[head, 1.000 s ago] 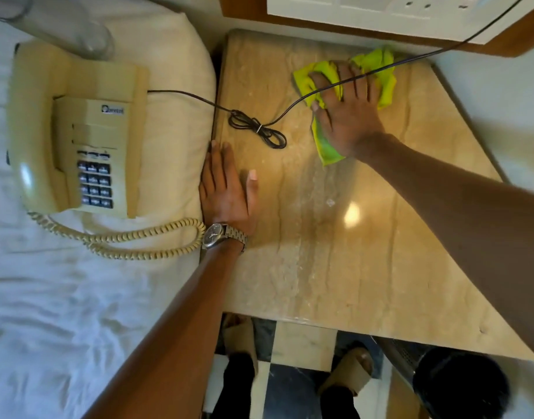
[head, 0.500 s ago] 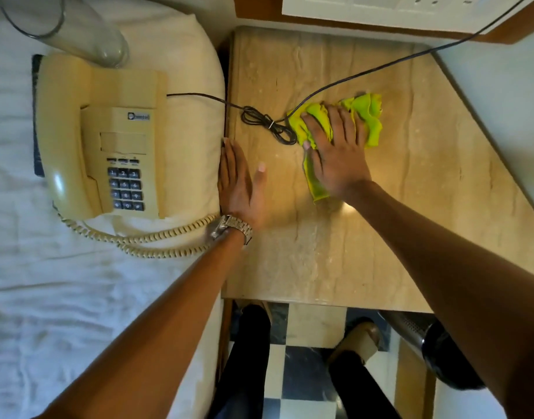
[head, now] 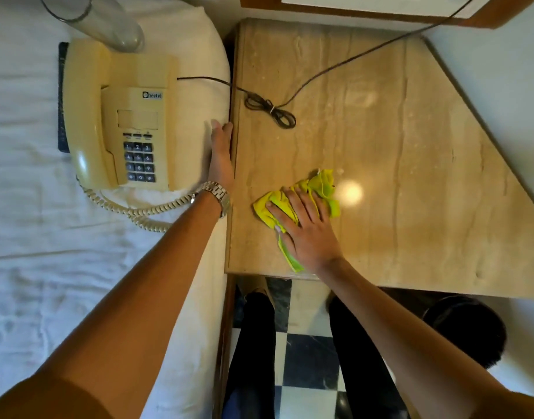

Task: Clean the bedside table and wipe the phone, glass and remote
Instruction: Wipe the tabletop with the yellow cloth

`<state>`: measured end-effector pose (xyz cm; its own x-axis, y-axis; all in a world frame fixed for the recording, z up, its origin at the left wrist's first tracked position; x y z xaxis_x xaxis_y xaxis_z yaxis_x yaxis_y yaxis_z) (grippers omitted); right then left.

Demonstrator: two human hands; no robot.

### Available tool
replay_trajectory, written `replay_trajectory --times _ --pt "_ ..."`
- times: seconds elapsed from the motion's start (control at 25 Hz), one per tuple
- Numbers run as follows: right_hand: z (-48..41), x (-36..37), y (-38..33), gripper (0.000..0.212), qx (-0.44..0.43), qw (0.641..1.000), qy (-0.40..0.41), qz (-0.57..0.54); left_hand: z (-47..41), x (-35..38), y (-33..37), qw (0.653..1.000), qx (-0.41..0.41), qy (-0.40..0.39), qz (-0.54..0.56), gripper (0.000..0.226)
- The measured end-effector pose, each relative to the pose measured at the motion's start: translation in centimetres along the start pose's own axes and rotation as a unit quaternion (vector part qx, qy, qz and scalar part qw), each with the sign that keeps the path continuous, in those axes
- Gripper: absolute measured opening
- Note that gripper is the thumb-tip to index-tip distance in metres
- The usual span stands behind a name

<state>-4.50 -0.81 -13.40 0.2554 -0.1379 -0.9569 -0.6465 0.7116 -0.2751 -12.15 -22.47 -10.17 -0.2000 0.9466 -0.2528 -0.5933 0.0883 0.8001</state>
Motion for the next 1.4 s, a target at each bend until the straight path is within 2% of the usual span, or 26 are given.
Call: replay_trajectory --times 0.04,0.08,0.2,0.28,0.32,0.4,0.48,0.56,0.68,0.76,0.84,0.96,1.04,1.08,1.12,1.2,1.28,1.36,1.4 --pt "1.3 0.1 0.2 0.055 -0.023 1.0 -0.012 0.002 0.2 0.0 -0.4 0.997 -0.038 0.026 0.063 0.074" --pt "2.7 0.2 0.4 0.056 -0.054 0.998 -0.025 0.005 0.3 0.2 0.2 0.996 -0.05 0.02 0.075 0.078" --pt "4.6 -0.3 1.7 0.061 -0.191 0.978 -0.076 0.038 0.8 0.5 0.5 0.988 -0.076 0.008 0.135 0.065" --pt "1.4 -1.4 4.0 0.068 -0.27 0.954 -0.115 0.063 0.8 0.1 1.3 0.97 -0.134 0.019 0.201 0.074" --pt "-1.4 -2.1 5.1 0.068 -0.258 0.957 -0.11 0.07 0.5 0.1 1.6 0.968 -0.145 0.013 0.206 0.077" --pt "-8.4 -3.8 6.7 0.058 -0.132 0.987 -0.068 0.054 0.0 -0.2 2.1 0.967 -0.155 0.0 0.2 0.079" --pt "-14.3 -5.4 7.2 0.054 -0.034 0.998 -0.053 0.025 -0.6 -1.1 3.5 0.971 -0.152 0.0 0.186 0.082" --pt "-16.3 -5.9 6.4 0.054 0.004 0.999 -0.036 0.017 -0.9 -1.5 4.6 0.968 -0.151 -0.019 0.197 0.086" --pt "-13.6 -5.0 4.8 0.054 0.009 1.0 0.006 0.01 -1.3 -1.7 5.2 0.971 -0.123 -0.052 0.198 0.083" --pt "-8.9 -3.1 1.7 0.058 -0.03 0.999 -0.011 0.003 -1.3 -2.4 4.8 0.965 -0.108 -0.077 0.228 0.082" --pt "-2.7 -1.1 -1.8 0.064 -0.108 0.992 -0.06 0.0 -1.1 -3.0 4.0 0.956 -0.115 -0.087 0.254 0.082" --pt "5.5 0.7 -3.2 0.071 -0.239 0.962 -0.135 0.004 -0.1 -1.9 2.3 0.949 -0.129 -0.109 0.266 0.081" --pt "4.8 0.0 -0.4 0.074 -0.329 0.925 -0.19 0.024 0.6 -1.3 1.5 0.946 -0.133 -0.113 0.274 0.079" --pt "2.5 -0.6 1.3 0.071 -0.344 0.919 -0.189 0.042 0.7 -1.2 1.4 0.943 -0.131 -0.115 0.284 0.079" --pt "-0.9 -1.3 2.9 0.065 -0.316 0.934 -0.161 0.049 0.7 -1.4 1.5 0.94 -0.132 -0.112 0.293 0.079" --pt "-8.8 -3.2 5.7 0.054 -0.155 0.985 -0.075 0.013 0.4 -1.9 1.7 0.941 -0.125 -0.113 0.293 0.079" --pt "-13.0 -4.1 5.6 0.052 -0.001 1.0 -0.024 -0.018 0.0 -2.4 1.7 0.943 -0.116 -0.115 0.289 0.08" --pt "-11.6 -3.0 2.8 0.053 0.035 0.999 -0.004 -0.031 -0.2 -2.6 1.5 0.948 -0.108 -0.115 0.278 0.081" --pt "-8.8 -2.2 1.4 0.055 0.0 1.0 -0.012 -0.028 -0.3 -2.6 1.4 0.951 -0.103 -0.109 0.269 0.08"
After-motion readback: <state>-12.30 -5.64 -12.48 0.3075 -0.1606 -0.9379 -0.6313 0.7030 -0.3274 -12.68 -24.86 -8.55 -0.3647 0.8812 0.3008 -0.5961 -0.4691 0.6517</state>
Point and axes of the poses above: each hand's wrist, its own z-axis away from the middle knuckle, its own x-axis out of the palm, y = z × x, the point moved 3 cm from there along -z, towards the middle knuckle, and after that the axes turned 3 degrees about -z, right-handed, at the moved point
